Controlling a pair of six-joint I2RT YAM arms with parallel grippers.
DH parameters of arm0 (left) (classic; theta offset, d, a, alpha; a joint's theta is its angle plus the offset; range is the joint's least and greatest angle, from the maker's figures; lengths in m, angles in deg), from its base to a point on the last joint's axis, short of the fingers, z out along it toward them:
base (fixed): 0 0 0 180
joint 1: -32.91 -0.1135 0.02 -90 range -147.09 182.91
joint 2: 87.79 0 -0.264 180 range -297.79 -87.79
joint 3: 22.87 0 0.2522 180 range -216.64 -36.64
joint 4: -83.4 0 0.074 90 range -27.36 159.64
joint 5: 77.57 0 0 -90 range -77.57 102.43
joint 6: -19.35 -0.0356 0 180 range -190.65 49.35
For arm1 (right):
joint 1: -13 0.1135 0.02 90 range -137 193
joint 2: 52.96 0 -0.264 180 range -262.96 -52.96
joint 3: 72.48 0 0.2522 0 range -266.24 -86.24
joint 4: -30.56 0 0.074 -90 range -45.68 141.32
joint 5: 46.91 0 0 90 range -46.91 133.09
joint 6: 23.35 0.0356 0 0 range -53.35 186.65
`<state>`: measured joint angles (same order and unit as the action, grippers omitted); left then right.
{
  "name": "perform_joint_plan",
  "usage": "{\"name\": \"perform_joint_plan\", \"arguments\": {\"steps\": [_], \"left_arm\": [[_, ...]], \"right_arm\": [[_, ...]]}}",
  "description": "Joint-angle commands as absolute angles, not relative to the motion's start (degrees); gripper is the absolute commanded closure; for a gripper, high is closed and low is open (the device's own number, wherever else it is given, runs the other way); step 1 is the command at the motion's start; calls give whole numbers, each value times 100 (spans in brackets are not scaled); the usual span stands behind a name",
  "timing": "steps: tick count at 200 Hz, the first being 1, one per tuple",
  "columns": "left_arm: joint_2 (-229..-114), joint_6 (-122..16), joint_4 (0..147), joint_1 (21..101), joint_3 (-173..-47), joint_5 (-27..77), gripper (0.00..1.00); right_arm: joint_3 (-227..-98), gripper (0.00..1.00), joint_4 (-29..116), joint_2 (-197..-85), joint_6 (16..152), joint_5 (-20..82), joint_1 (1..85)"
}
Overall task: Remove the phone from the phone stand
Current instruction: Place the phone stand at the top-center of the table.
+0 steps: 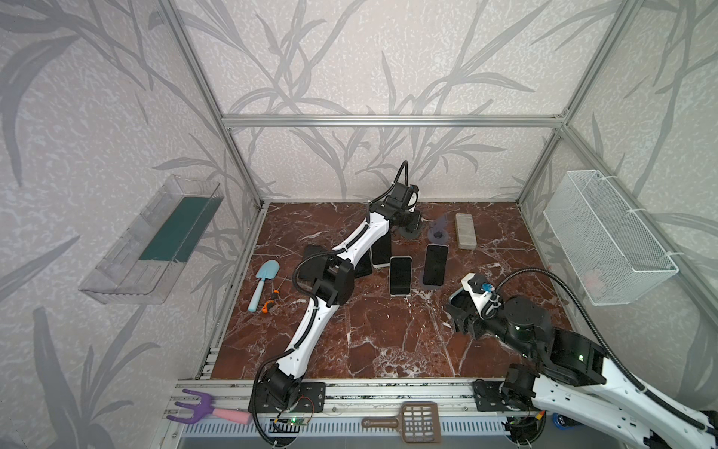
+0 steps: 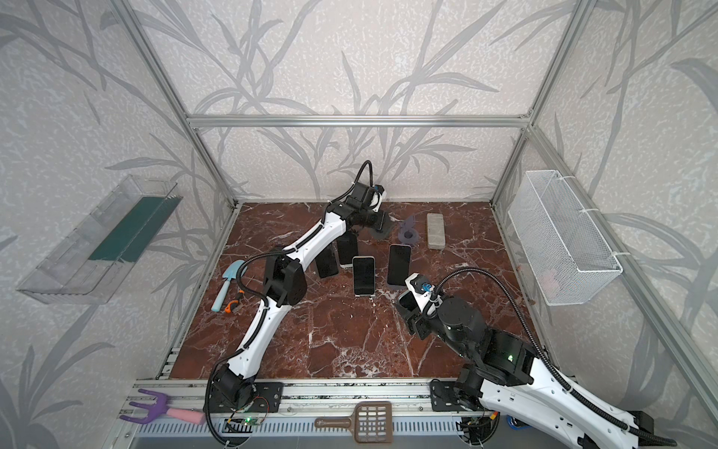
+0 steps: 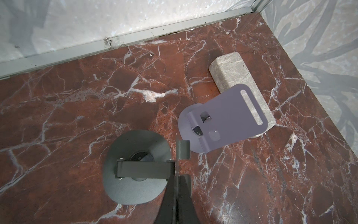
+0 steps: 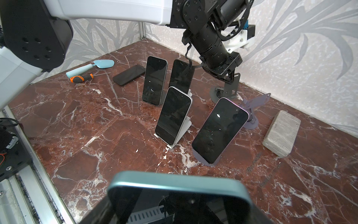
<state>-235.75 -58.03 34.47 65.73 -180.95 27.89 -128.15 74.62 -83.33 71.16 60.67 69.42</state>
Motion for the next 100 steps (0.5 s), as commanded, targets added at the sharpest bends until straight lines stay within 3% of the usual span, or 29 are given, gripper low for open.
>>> {"name": "perform_joint_plan", "arguments": {"steps": [1, 62, 100], "left_arm": [[-23683, -5749, 3537, 6552, -18042, 2981, 100], [-23754, -5716, 3488, 6550, -18025, 3181, 100], [-23721, -5789, 3382, 6551, -18028, 3199, 88]], "right_arm": [[-12861, 40, 7244, -8127, 7122, 6101, 6941], [-12891, 39, 7165, -8188, 7074, 5971, 6942], [-12887, 39, 7139, -8153, 7058, 5959, 6937]]}}
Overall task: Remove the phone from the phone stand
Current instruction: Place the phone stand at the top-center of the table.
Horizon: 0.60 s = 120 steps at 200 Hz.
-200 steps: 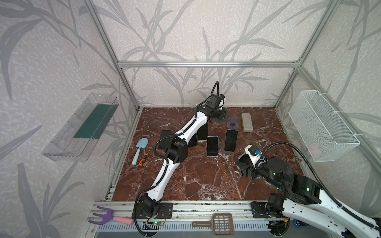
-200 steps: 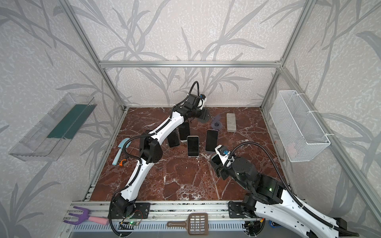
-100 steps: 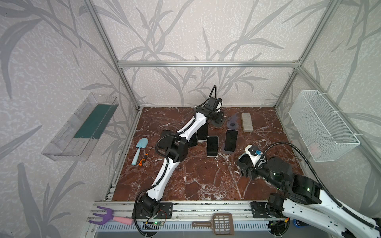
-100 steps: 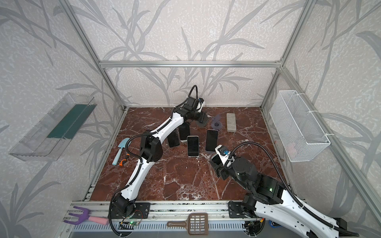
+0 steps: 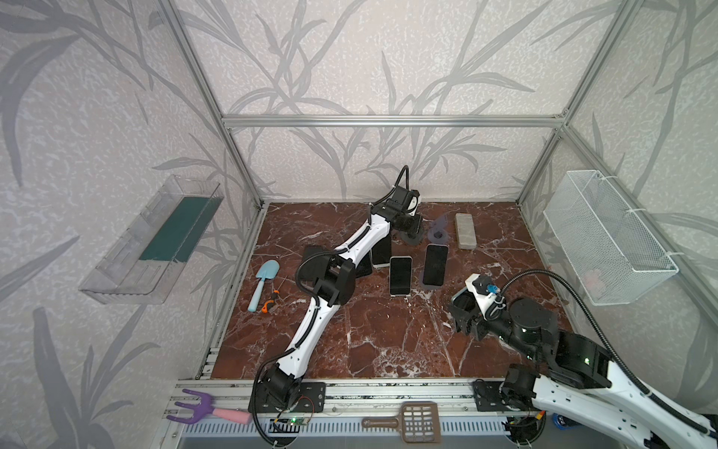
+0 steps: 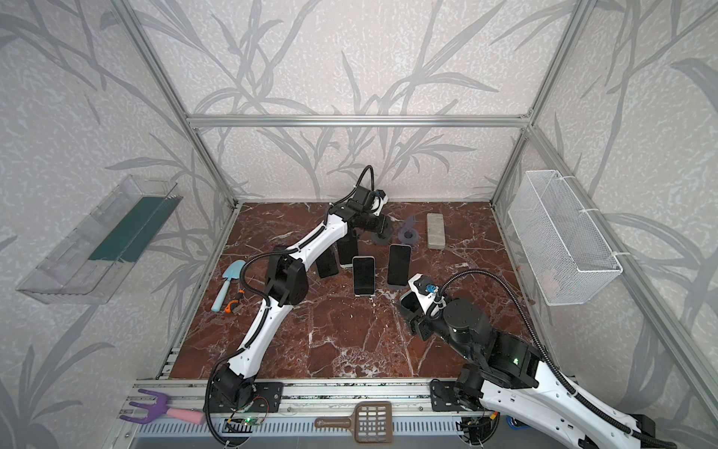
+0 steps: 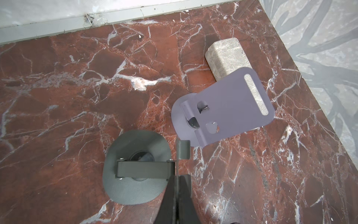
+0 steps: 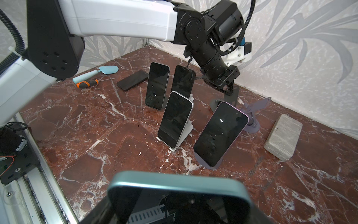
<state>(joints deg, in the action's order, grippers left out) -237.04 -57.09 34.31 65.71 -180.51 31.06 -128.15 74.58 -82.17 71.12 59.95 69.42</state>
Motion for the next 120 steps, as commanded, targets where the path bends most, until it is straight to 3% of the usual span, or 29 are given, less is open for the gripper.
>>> {"name": "perform_joint_plan", "arguments": {"steps": [1, 11, 120], "left_arm": [[-23721, -5790, 3376, 6551, -18027, 3201, 87], [-23695, -5823, 3346, 6551, -18030, 3174, 83], [-22557, -6188, 3369, 6449, -18014, 2967, 69]], "right_arm": [[-12882, 40, 7143, -8148, 7064, 5964, 6939], [-12878, 39, 7139, -8136, 7067, 5963, 6937], [-12862, 40, 7082, -8072, 7113, 5886, 6942]]}}
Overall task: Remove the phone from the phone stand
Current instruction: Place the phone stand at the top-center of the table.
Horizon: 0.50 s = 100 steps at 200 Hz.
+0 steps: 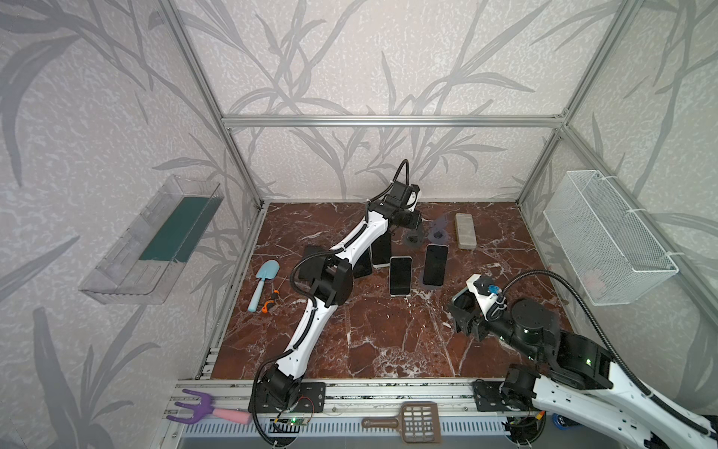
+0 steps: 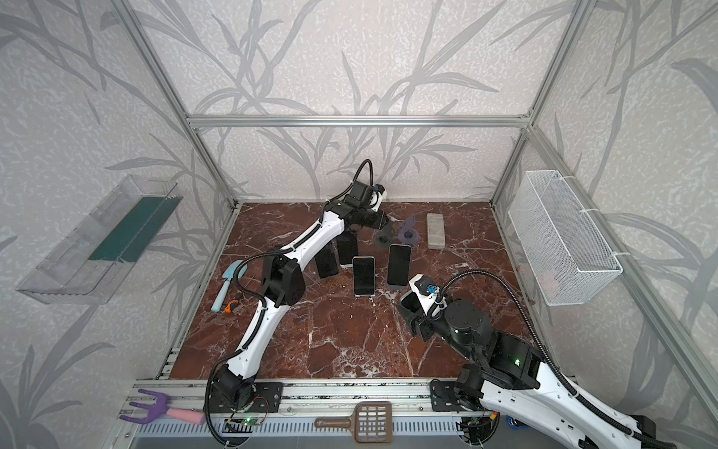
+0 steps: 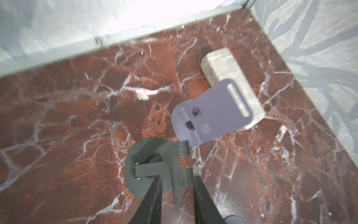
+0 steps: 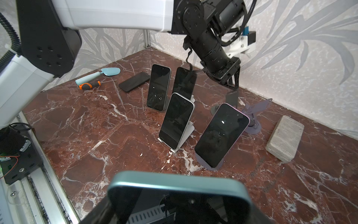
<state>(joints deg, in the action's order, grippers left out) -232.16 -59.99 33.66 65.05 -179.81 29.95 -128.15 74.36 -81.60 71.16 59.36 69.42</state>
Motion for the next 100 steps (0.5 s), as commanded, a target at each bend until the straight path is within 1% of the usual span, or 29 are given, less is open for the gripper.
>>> {"name": "perform_joint_plan", "arguments": {"steps": [1, 34, 51, 68, 100], "left_arm": [[-22545, -6191, 3370, 6452, -18015, 2975, 69], [-22155, -6158, 3374, 6420, -18007, 3012, 69], [-21772, -5811, 3371, 6430, -17790, 3029, 71], [-21119, -5600, 3685, 6455, -16972, 2774, 71], [-19421, -5580, 4686, 6413, -14851, 2040, 72]], "right_arm": [[-12861, 40, 7080, -8073, 7117, 5889, 6942], [-12892, 41, 7040, -8157, 7132, 5923, 6942], [-12925, 41, 6950, -8341, 7179, 5919, 6949], [-12904, 42, 6672, -8577, 7342, 5876, 6951], [-12915, 44, 6111, -9090, 7756, 5777, 7033]]}}
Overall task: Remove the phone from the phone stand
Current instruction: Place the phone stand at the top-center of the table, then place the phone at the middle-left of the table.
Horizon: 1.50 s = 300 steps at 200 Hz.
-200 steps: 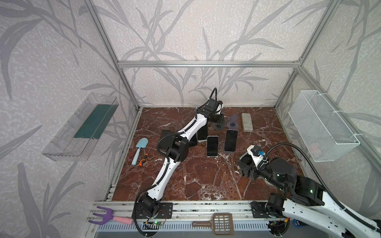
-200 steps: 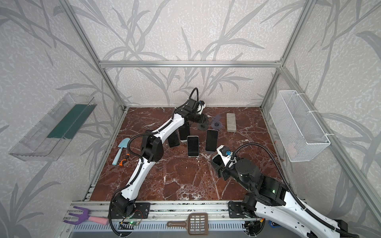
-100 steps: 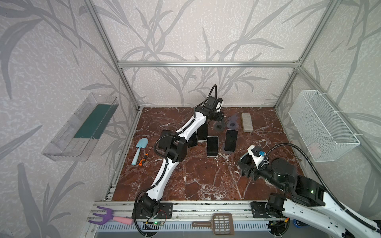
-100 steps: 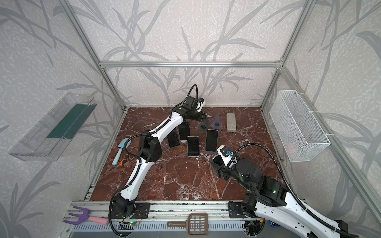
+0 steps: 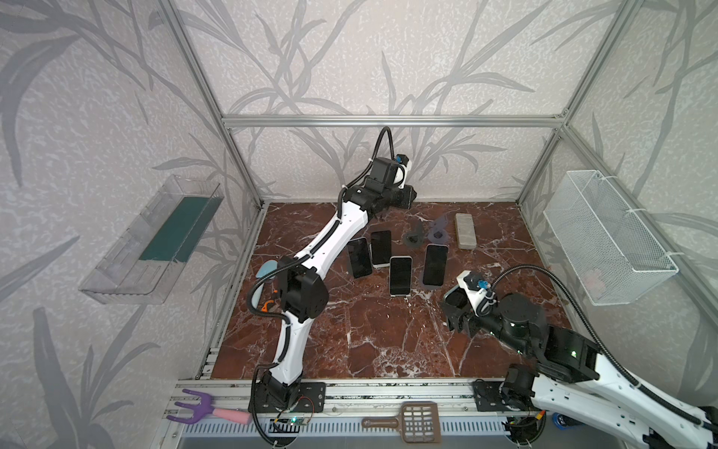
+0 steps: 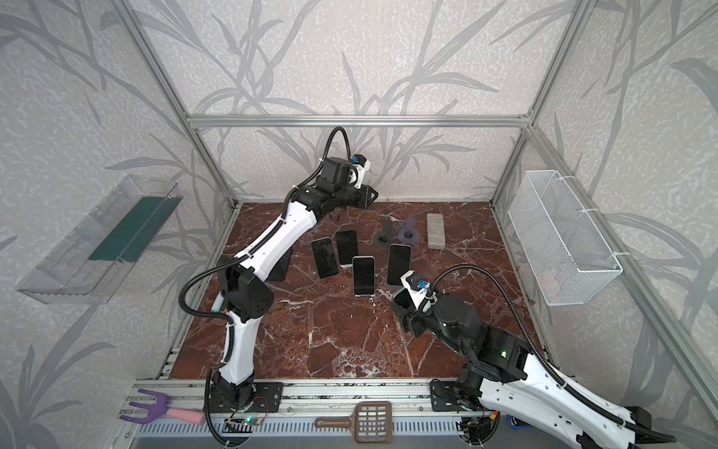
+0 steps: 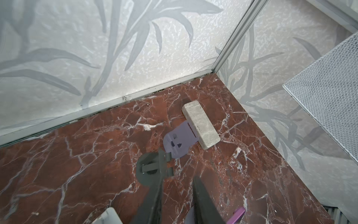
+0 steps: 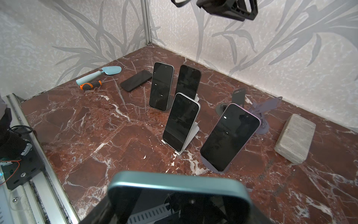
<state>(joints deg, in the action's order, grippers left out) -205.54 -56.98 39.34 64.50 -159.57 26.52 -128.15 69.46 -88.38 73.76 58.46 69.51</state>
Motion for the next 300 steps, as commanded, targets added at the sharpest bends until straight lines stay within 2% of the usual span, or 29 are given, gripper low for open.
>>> {"name": "perform_joint_plan", "arguments": {"steps": [1, 17, 51, 86, 139, 176, 226, 261, 300], "left_arm": [[-19360, -5575, 4714, 6403, -14790, 2024, 72], [-18448, -5546, 5055, 6323, -13862, 1725, 70], [-16471, -5540, 5545, 6025, -11957, 1028, 63], [-14477, -6061, 5689, 5963, -10328, -316, 60], [-12379, -6627, 6307, 5948, -8685, -1968, 51], [-11890, -6655, 6125, 5944, -8341, -2756, 50], [-11309, -6740, 6700, 5929, -7900, -3180, 48], [-11191, -6766, 6721, 5934, -7876, -3228, 48], [-10907, -6676, 6717, 5928, -7770, -3166, 45]], "right_arm": [[-12914, 44, 6084, -9105, 7773, 5781, 7041], [-12960, 44, 5779, -9428, 7955, 5834, 7118], [-13281, 46, 5079, -10453, 8262, 6371, 8042], [-14011, 46, 4495, -11789, 8392, 7043, 8822], [-15370, 46, 3815, -13819, 8835, 7877, 9463], [-16615, 47, 3801, -15425, 9366, 8025, 9565], [-18239, 46, 3990, -17045, 9833, 8457, 9520], [-18794, 45, 4416, -17655, 10789, 8451, 9402], [-19443, 44, 5226, -18255, 11824, 8006, 9159]]}}
